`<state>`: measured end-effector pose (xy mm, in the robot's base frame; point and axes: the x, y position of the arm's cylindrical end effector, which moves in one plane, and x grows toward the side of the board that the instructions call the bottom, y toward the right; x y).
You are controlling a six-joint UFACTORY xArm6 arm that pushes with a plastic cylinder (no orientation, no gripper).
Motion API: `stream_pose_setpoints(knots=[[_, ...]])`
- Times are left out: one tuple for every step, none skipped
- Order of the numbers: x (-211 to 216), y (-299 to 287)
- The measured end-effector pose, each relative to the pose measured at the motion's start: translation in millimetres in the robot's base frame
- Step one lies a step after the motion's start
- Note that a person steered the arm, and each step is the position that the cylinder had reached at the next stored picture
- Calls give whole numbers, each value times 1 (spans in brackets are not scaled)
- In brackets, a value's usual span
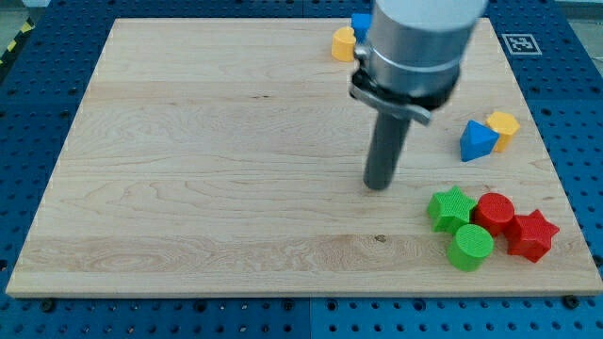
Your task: Point your arm to the blue triangle
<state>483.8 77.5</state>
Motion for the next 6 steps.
stream_pose_setpoints(knots=[[-18, 6], [-18, 8], [-18, 12], [-18, 37], [-18, 67], [-5, 81]])
